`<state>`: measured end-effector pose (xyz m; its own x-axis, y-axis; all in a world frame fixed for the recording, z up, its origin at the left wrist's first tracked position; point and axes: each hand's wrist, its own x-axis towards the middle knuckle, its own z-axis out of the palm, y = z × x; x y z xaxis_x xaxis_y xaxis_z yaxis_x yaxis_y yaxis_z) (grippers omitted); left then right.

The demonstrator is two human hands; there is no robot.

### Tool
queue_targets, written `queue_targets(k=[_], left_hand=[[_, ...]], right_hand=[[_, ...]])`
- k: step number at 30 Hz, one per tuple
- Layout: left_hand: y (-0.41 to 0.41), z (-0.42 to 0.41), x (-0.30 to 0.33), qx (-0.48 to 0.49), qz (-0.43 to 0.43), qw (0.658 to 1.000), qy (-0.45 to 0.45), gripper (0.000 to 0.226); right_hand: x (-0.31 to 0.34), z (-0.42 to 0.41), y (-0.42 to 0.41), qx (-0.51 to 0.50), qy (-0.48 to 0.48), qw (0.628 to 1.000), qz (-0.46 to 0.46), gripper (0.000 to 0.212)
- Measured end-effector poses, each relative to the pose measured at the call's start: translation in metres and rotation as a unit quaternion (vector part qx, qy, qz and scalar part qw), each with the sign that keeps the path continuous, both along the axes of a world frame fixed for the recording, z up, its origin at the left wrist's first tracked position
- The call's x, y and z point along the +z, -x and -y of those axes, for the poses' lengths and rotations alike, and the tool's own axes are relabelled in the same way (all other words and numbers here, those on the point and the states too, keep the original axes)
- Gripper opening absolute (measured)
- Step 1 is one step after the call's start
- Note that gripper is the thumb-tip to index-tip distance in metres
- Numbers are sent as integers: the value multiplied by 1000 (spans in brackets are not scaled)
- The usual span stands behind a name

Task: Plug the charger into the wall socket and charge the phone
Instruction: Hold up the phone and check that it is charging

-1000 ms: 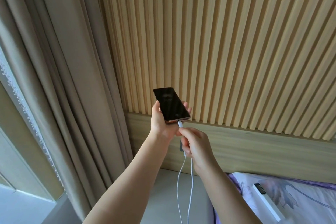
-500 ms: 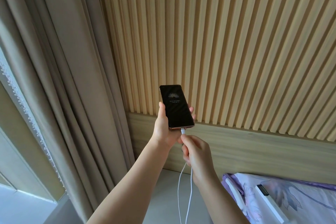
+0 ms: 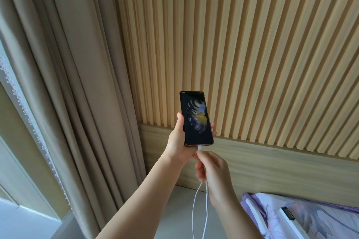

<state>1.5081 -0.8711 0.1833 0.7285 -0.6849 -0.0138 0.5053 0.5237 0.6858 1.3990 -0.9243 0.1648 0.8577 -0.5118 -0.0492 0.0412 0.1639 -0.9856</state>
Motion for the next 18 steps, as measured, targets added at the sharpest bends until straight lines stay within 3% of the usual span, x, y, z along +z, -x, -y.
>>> queue_targets(k=[3, 9, 18], left_hand=[[-7, 4, 3, 16, 0, 1000, -22, 68], [-14, 8, 3, 33, -10, 999, -20, 56], [-6, 19, 13, 12, 22, 1000, 5, 48]], right_hand=[[0, 8, -7, 15, -48, 999, 3, 12], [9, 28, -12, 14, -194, 978, 72, 18], [45, 39, -32, 19, -267, 954, 134, 35]])
